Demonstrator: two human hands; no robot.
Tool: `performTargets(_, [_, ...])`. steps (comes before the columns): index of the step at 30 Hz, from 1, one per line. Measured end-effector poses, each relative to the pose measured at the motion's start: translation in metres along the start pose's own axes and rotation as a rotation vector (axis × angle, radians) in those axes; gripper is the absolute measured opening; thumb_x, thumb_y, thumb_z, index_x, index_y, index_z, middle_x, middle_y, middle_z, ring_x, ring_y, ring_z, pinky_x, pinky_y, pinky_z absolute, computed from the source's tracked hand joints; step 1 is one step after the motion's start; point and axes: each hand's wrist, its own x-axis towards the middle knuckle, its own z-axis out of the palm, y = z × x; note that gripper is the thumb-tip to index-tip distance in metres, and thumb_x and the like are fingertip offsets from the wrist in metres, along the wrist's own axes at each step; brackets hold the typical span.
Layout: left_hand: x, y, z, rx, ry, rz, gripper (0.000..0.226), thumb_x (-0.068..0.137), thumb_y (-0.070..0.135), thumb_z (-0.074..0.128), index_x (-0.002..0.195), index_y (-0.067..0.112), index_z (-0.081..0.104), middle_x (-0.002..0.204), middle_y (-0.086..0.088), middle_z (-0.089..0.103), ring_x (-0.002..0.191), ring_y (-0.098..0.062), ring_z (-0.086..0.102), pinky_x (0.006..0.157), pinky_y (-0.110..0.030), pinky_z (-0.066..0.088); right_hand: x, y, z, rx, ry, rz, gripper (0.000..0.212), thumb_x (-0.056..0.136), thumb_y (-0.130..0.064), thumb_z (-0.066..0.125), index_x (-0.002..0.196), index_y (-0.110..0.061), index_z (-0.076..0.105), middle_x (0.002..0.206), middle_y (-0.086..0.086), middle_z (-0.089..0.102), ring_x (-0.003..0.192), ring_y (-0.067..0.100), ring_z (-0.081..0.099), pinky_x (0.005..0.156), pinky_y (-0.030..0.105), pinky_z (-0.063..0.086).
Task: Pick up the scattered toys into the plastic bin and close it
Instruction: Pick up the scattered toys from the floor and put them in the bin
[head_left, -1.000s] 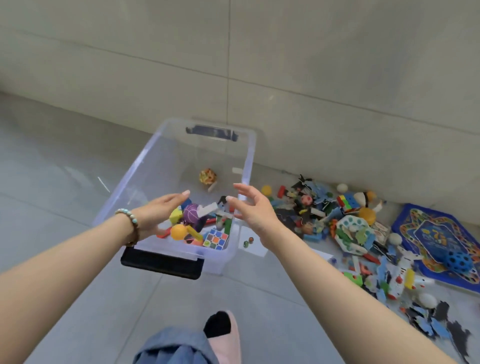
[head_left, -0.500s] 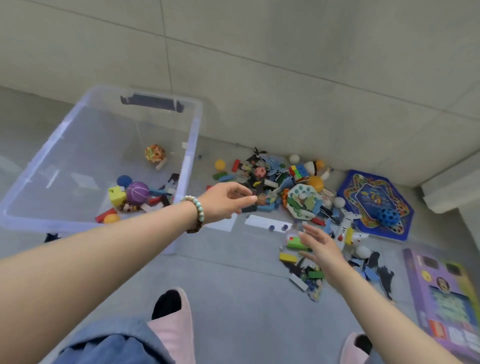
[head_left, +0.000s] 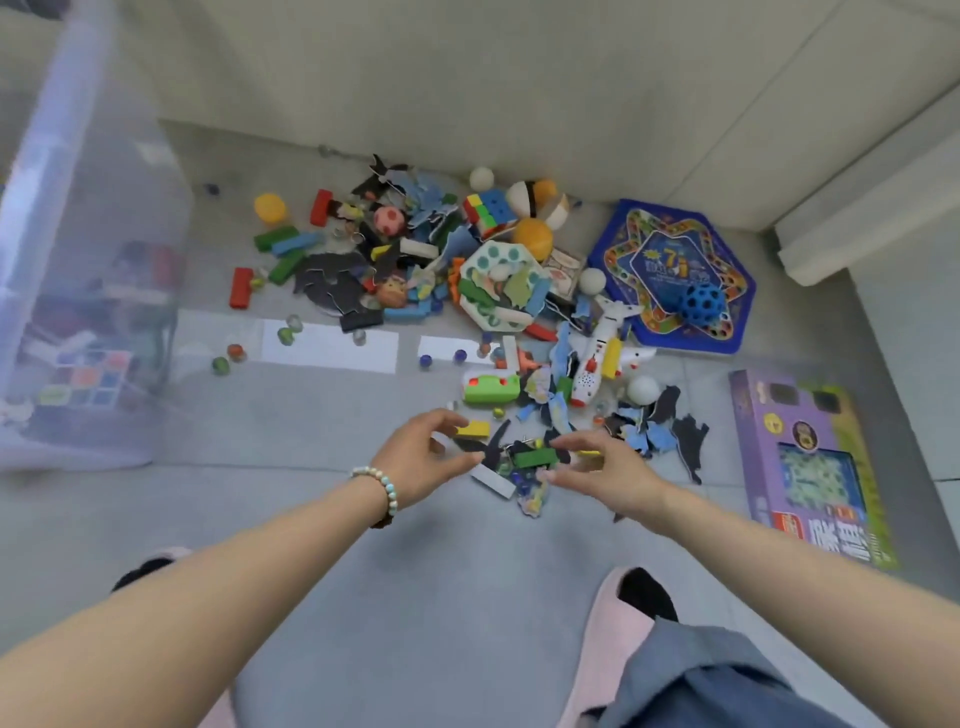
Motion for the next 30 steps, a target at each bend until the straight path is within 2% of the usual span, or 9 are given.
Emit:
performTargets(5, [0.019,-0.004,0.023,-0.199,0.048,-0.011,0.025,0.078,0.034,0.072,0.099,0.022,0.066,0.09,0.005,0.067,0.077,-0.014,0.061,0.065,-0.024,0.053,0.028,0.015,0.014,-0.043,0.094,-0.116,0.033,0.075,-0.026,0.077,0.106,-0.023,0.065,0.103,-0.001,0.056,0.074,0.008,0.048,0.063,0.007,0.041])
performTargets(8, [0.016,-0.005,0.033,-0.281,0.077,-0.031,0.017,0.081,0.029,0.069,0.092,0.017,0.07,0.085,0.0,0.07,0.071,-0.014,0.063,0.064,-0.023,0.055,0.04,0.024,0.024,-0.076,0.159,-0.175,0.022,0.074,-0.025,0.077,0.094,-0.028,0.068,0.099,0.001,0.057,0.072,0.007,0.045,0.063,0.008,0.038])
performTargets(11, [0.004,-0.011,0.047,-0.426,-0.005,-0.153,0.021,0.087,0.025,0.063,0.091,0.005,0.07,0.081,-0.008,0.068,0.068,-0.018,0.06,0.057,-0.018,0.051,0.046,0.023,0.027,-0.128,0.194,-0.211,0.03,0.075,-0.028,0.077,0.103,-0.023,0.069,0.093,-0.005,0.054,0.069,0.003,0.044,0.061,0.007,0.037])
performTargets(16, [0.004,-0.014,0.057,-0.573,-0.01,-0.292,0.029,0.091,0.031,0.055,0.092,0.005,0.069,0.091,-0.012,0.069,0.07,-0.015,0.064,0.061,-0.016,0.054,0.049,0.022,0.033,-0.079,0.242,-0.177,0.022,0.073,-0.024,0.078,0.091,-0.023,0.064,0.081,-0.011,0.051,0.067,0.002,0.044,0.058,0.003,0.036])
performTargets(19, [0.009,-0.008,0.054,-0.649,-0.001,-0.372,0.041,0.093,0.042,0.048,0.094,0.006,0.068,0.089,-0.011,0.071,0.067,-0.015,0.066,0.06,-0.02,0.055,0.047,0.012,0.031,0.202,0.211,-0.172,0.021,0.074,-0.016,0.077,0.086,-0.018,0.06,0.08,-0.006,0.057,0.073,0.008,0.05,0.06,0.004,0.041])
performTargets(22, [0.01,-0.004,0.047,-0.878,-0.179,-0.436,0.057,0.094,0.056,0.028,0.107,0.013,0.062,0.098,-0.012,0.072,0.087,-0.023,0.069,0.078,-0.033,0.056,0.036,-0.009,0.03,0.434,0.041,-0.194,0.019,0.077,-0.017,0.075,0.092,-0.014,0.063,0.085,0.002,0.066,0.075,0.008,0.06,0.067,0.006,0.047])
performTargets(24, [0.009,-0.001,0.043,-1.099,-0.248,-0.413,0.059,0.093,0.059,0.024,0.112,0.016,0.059,0.108,-0.014,0.069,0.098,-0.028,0.066,0.089,-0.042,0.052,0.034,-0.016,0.033,0.359,-0.039,-0.234,0.02,0.078,-0.023,0.073,0.095,-0.014,0.067,0.092,0.001,0.07,0.079,0.008,0.061,0.076,0.017,0.05])
performTargets(27, [0.012,-0.004,0.033,-1.186,-0.031,-0.348,0.036,0.097,0.042,0.036,0.103,0.016,0.06,0.094,-0.01,0.065,0.087,-0.025,0.067,0.075,-0.035,0.058,0.04,-0.013,0.035,0.264,0.083,-0.234,0.021,0.079,-0.026,0.073,0.098,-0.018,0.067,0.099,-0.003,0.066,0.073,0.01,0.052,0.072,0.022,0.048])
performTargets(30, [0.013,-0.017,0.021,-0.941,0.122,-0.305,0.023,0.098,0.03,0.04,0.091,0.014,0.056,0.077,-0.005,0.053,0.064,-0.017,0.064,0.053,-0.023,0.056,0.043,-0.003,0.037,0.065,0.078,-0.246,0.034,0.074,-0.028,0.077,0.105,-0.026,0.063,0.114,-0.008,0.053,0.094,0.006,0.05,0.086,0.019,0.043])
